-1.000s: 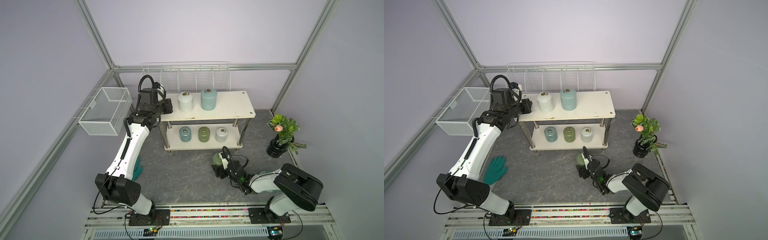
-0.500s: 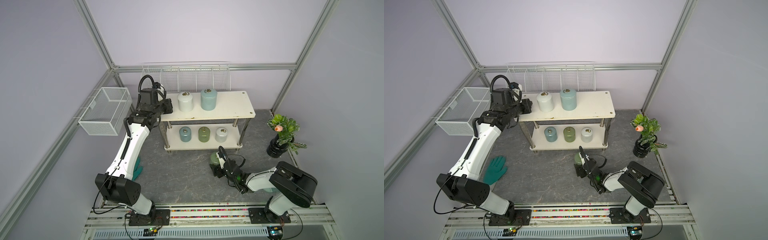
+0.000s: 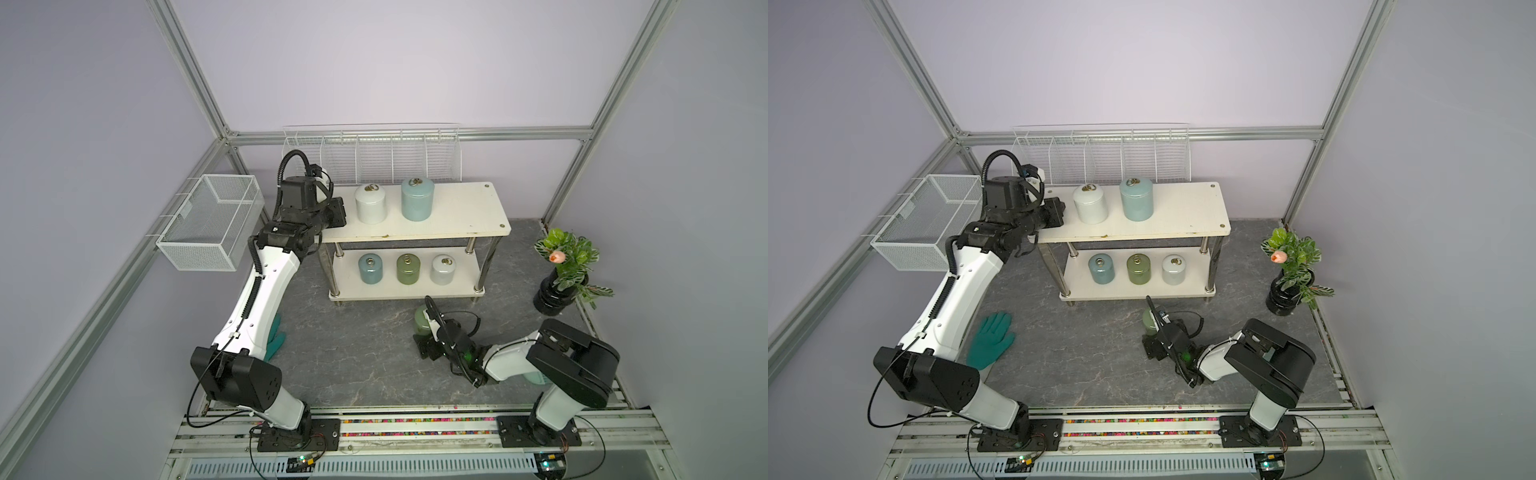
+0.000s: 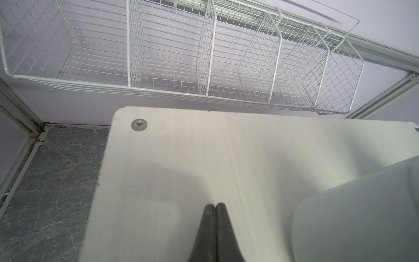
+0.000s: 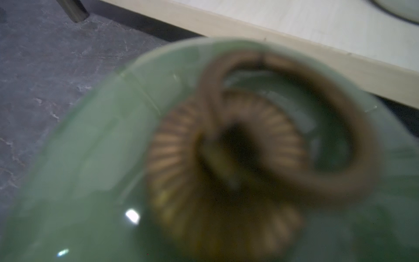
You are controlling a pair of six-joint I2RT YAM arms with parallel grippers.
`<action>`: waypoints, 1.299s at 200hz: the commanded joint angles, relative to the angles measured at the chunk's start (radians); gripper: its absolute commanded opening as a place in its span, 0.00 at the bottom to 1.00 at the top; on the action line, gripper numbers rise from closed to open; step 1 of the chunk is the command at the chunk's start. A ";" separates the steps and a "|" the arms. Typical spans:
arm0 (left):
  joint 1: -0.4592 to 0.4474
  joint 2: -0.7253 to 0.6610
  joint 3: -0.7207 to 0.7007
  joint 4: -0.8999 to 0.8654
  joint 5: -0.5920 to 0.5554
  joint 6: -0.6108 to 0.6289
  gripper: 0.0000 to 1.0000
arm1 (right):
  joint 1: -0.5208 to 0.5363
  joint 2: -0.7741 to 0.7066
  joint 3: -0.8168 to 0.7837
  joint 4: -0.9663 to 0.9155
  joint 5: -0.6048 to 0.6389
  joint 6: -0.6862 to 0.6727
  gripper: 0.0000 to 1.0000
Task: Remove the tea canisters from the shelf
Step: Place the tea canister at the center of the board.
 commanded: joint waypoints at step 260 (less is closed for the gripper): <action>-0.007 -0.334 -0.195 -0.010 0.240 0.174 0.75 | 0.042 -0.923 -0.102 -0.762 0.136 0.061 0.89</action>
